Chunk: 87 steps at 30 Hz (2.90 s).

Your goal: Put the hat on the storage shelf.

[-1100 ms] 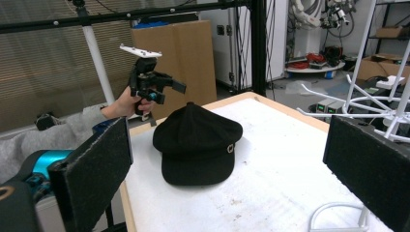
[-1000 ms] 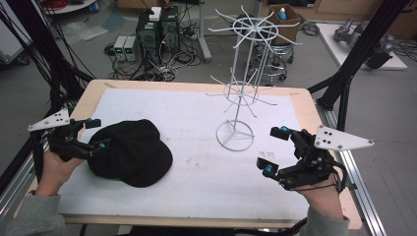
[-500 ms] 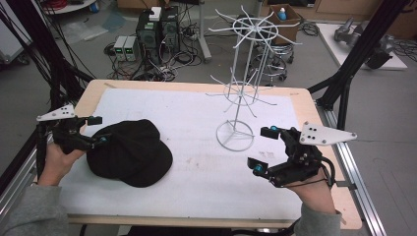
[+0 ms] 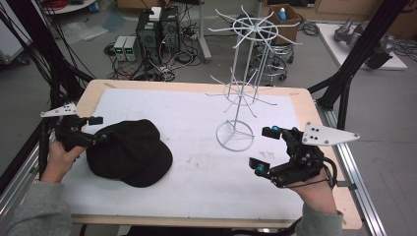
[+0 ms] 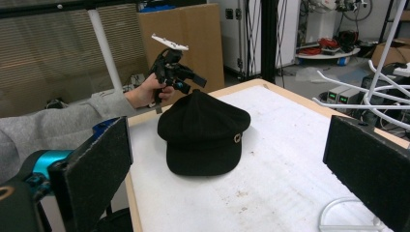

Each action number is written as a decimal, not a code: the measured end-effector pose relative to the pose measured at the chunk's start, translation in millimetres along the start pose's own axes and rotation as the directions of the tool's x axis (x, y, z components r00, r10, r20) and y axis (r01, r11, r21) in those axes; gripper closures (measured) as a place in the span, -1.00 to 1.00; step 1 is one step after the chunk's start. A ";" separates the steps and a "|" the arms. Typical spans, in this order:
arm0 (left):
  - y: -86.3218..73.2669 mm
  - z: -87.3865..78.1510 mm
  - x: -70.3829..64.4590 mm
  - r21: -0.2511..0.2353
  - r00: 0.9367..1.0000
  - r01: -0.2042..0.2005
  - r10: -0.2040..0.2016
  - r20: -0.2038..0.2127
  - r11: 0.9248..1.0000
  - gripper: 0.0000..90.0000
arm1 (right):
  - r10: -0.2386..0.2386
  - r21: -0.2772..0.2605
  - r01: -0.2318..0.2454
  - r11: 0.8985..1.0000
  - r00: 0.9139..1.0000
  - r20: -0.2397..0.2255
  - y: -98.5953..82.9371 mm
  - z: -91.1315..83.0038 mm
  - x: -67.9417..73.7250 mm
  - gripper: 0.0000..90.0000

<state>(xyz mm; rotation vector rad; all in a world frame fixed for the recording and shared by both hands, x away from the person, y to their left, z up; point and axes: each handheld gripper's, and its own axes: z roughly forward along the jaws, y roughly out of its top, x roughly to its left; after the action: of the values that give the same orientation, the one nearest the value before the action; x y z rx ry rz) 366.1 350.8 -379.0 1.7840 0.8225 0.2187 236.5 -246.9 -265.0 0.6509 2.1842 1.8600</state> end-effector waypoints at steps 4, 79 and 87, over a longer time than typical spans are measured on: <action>-3.0 1.0 2.0 0.024 1.000 0.010 -0.010 0.001 1.000 -0.84 | -0.002 0.003 0.002 1.000 1.000 0.000 0.2 -0.4 0.9 -0.94; 93.8 -42.6 -77.5 0.065 0.987 -0.144 0.139 0.076 0.987 0.56 | -0.010 -0.017 0.010 1.000 1.000 -0.010 0.9 -4.9 -0.2 -0.94; 124.5 -56.1 -98.5 0.043 0.980 -0.182 0.178 0.083 0.982 0.56 | 0.007 -0.029 -0.007 1.000 1.000 -0.005 -0.3 -9.3 -4.4 -0.94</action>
<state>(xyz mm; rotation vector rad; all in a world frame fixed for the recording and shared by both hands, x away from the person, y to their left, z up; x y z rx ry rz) 316.4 313.0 -222.6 1.9035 0.6149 0.2459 236.4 -257.2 -264.0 0.6498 2.1563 1.8958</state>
